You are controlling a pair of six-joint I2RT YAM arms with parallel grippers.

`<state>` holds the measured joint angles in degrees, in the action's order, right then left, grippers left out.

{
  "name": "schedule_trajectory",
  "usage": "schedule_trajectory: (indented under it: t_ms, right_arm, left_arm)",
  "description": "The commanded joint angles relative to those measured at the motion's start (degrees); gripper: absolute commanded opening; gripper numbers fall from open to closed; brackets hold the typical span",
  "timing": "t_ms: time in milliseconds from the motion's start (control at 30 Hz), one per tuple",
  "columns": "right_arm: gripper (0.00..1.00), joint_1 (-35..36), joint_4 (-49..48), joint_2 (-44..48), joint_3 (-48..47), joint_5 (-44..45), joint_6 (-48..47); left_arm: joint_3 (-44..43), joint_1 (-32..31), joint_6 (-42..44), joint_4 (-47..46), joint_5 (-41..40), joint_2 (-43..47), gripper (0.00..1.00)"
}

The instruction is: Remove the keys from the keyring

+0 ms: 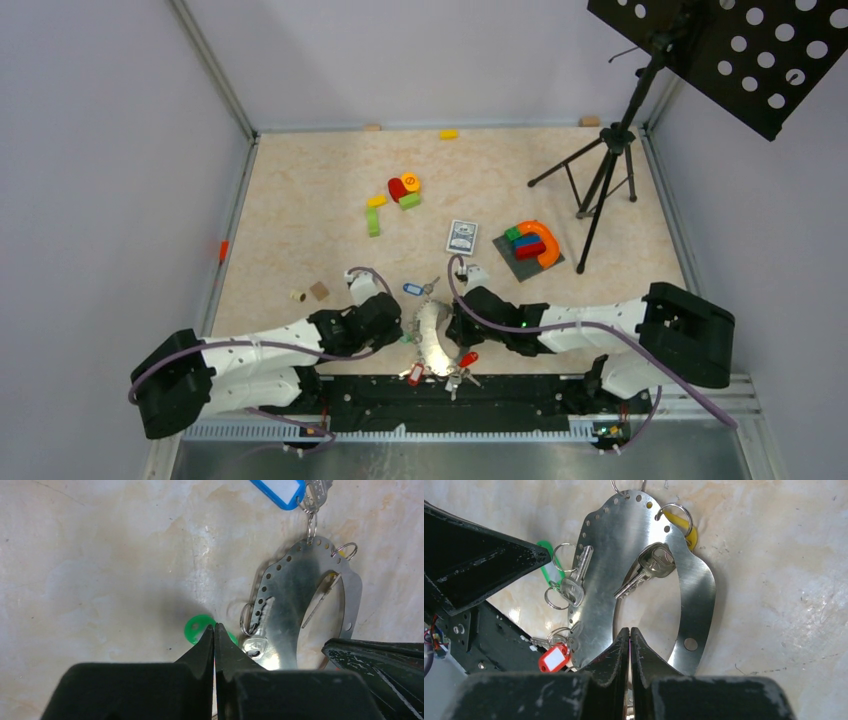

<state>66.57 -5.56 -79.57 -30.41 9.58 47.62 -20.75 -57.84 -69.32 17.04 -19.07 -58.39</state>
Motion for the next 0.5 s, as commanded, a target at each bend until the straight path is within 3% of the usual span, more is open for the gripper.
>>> schedule_trajectory:
  t_ms: [0,167,467]
  right_arm:
    - [0.02,-0.4,-3.4,-1.4,-1.6,0.7,0.8]
    - [0.02,-0.5,-0.9,-3.8,-2.9,2.0,0.9]
    - [0.01,-0.5,17.9,-4.6,-7.8,13.3,3.1]
  left_arm:
    - [0.5,0.0,-0.9,-2.2,0.1,-1.8,0.01]
    - [0.5,0.0,-3.0,1.0,0.3,-3.5,0.01]
    - [-0.1,0.1,-7.2,9.3,-1.9,-3.5,0.01]
